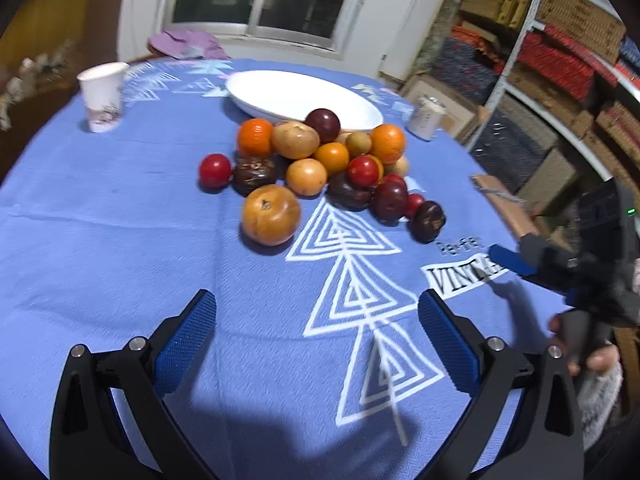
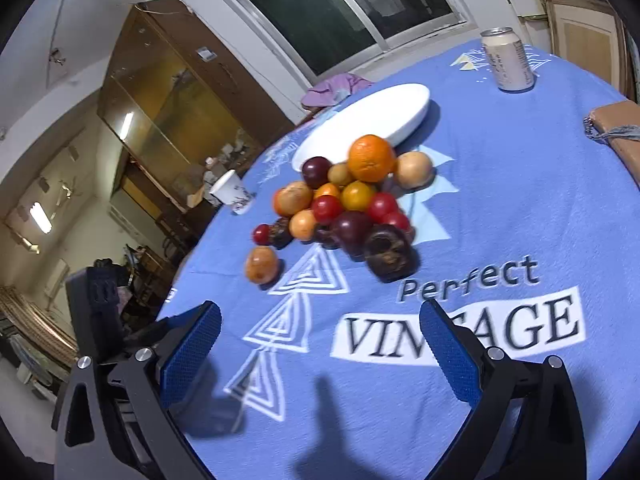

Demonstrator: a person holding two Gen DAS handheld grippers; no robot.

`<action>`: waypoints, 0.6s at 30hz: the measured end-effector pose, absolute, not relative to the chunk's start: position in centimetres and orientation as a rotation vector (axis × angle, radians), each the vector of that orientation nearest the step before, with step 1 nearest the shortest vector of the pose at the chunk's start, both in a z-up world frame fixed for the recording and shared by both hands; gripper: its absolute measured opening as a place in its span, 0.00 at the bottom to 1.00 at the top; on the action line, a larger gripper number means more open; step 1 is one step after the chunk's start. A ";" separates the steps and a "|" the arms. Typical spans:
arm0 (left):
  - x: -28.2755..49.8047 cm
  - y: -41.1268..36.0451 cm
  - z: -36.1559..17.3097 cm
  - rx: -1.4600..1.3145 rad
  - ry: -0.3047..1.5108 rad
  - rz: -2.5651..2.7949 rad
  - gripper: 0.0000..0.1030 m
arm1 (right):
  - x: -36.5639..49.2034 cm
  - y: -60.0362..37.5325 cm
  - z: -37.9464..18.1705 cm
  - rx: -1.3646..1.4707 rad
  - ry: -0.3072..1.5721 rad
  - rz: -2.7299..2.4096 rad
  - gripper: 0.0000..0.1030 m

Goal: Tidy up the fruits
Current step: 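Grasp the dark mangosteen with the right tool while the left tool grasps a tan pear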

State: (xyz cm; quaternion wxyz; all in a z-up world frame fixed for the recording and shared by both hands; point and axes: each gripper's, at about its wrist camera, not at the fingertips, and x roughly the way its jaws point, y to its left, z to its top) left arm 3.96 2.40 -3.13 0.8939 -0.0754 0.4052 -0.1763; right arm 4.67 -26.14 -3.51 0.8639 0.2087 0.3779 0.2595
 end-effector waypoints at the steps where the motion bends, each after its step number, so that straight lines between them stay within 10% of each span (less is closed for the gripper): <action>1: 4.5 2.4 -3.2 -0.152 0.846 -0.372 0.96 | 5.0 -26.3 -3.5 0.415 0.802 0.529 0.97; 12: 8.9 -0.2 -3.7 0.055 0.851 -0.330 0.95 | 7.6 -24.2 -2.1 -0.108 0.794 0.422 0.92; 18: 10.6 -0.2 -4.2 0.067 0.867 -0.329 0.71 | 9.1 -23.0 -3.1 -0.146 0.793 0.434 0.76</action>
